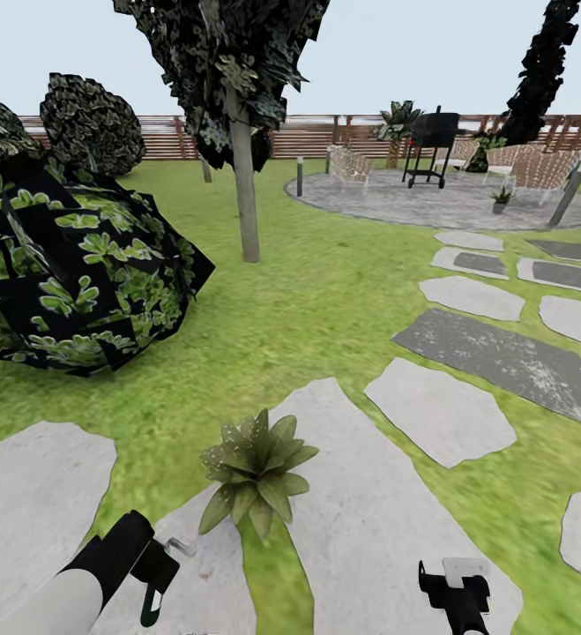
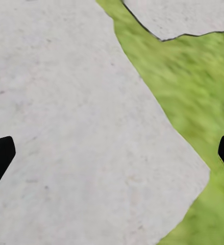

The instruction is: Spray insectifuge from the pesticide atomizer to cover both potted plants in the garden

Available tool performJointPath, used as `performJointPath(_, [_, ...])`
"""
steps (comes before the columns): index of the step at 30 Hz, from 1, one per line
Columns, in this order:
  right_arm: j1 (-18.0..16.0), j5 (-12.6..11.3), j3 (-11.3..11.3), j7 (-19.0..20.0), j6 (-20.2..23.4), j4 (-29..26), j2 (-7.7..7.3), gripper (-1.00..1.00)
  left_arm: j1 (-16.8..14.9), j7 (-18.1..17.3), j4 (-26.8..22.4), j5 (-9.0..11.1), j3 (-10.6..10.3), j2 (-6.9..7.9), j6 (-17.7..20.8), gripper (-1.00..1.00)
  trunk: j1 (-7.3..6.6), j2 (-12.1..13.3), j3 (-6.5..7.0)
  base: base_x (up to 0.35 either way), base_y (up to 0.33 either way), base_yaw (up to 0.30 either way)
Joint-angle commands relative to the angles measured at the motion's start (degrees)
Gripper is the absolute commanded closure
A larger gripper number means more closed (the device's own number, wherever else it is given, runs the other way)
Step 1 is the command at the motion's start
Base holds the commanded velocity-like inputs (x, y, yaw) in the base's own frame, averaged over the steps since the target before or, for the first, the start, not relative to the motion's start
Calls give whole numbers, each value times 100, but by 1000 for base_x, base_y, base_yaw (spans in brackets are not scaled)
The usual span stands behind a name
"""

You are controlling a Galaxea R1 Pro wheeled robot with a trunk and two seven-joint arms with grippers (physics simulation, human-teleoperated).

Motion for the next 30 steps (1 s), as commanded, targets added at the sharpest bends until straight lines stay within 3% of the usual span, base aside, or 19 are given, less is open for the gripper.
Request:
performJointPath(1, [-2, 7, 47, -44, 0, 2, -2, -100, -2, -47, -10, -52, 34, -4, 24, 100, -1, -2, -5, 0, -265, 263])
performJointPath(14, [-2, 9, 47, -44, 0, 2, -2, -100, -2, -32, -10, -58, 43, -3, 24, 100, -1, -2, -5, 17, -51, 266])
performJointPath(25, [-2, 4, 47, -44, 0, 2, -2, -100, -2, -27, 0, -55, 43, -3, 35, 100, -1, -2, -5, 253, 0, 17])
performJointPath(30, [-2, 2, 47, -44, 0, 1, -2, -100, 61, -29, 5, -59, 27, -11, 33, 100, -1, -2, -5, 49, -58, 126])
